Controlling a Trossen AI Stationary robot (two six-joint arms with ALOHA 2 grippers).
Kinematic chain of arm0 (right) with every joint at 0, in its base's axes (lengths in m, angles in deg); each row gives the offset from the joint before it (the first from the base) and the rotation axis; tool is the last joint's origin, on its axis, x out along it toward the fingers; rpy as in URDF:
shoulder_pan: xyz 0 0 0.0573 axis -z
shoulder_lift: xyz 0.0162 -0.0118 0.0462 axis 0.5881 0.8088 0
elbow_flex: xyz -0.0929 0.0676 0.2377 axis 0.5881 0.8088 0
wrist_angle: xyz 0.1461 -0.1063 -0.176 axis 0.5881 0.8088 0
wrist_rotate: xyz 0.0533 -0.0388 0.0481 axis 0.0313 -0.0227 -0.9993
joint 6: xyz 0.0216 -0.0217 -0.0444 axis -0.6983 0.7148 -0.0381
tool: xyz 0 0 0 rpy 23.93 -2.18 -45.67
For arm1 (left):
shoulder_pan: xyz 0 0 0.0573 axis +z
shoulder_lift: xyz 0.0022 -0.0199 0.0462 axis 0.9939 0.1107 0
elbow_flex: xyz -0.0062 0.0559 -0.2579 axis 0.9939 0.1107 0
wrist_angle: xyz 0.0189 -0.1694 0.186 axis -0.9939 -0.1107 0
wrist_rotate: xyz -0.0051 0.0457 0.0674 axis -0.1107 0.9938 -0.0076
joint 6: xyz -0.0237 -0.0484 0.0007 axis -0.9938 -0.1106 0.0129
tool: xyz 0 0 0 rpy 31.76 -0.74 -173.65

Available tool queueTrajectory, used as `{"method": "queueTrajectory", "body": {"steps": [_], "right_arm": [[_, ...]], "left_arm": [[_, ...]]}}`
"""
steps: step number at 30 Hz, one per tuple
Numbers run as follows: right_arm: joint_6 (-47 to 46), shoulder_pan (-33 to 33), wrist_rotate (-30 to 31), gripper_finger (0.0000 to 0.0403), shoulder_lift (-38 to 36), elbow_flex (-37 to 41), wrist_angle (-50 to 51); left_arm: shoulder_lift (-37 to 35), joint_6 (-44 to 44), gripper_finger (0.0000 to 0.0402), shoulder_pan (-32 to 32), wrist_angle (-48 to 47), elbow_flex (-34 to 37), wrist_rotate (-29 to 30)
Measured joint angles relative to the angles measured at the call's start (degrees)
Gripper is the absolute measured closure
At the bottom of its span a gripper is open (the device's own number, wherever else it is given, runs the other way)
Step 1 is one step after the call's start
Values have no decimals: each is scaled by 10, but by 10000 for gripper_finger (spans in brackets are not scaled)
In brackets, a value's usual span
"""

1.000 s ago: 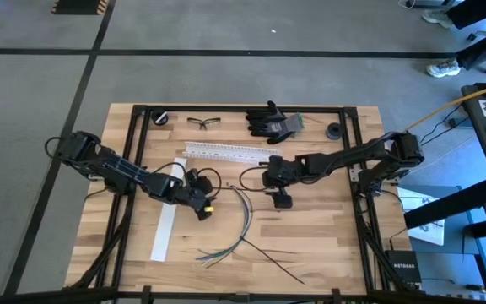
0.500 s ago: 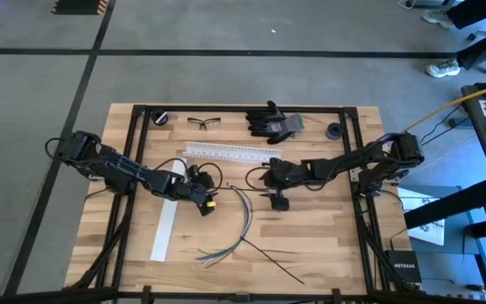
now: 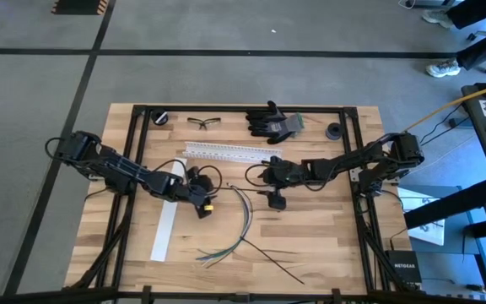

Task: Ziptie cables
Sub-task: Wrap the black zip tie on the cable

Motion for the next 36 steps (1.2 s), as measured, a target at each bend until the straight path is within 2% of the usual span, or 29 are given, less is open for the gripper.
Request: {"method": "queueTrajectory", "body": {"steps": [11, 14, 19, 26, 29, 34, 36], "right_arm": [[20, 0, 9, 126, 11, 0, -8], [20, 0, 35, 126, 35, -1, -27], [19, 0, 33, 144, 80, 0, -50], [11, 0, 4, 213, 122, -2, -82], [11, 0, 6, 263, 129, -4, -59], [4, -18, 18, 373, 128, -6, -12], [5, -32, 22, 393, 128, -6, -8]], "left_arm": [[0, 34, 227, 13, -12, 13, 0], [0, 44, 236, 31, -11, 13, 0], [2, 52, 250, 47, -10, 13, 1], [2, 50, 263, 46, -10, 13, 1], [-3, 47, 265, 46, -10, 13, 1], [-22, 41, 265, 46, -14, 6, 1], [-32, 44, 265, 46, -13, 1, 1]]}}
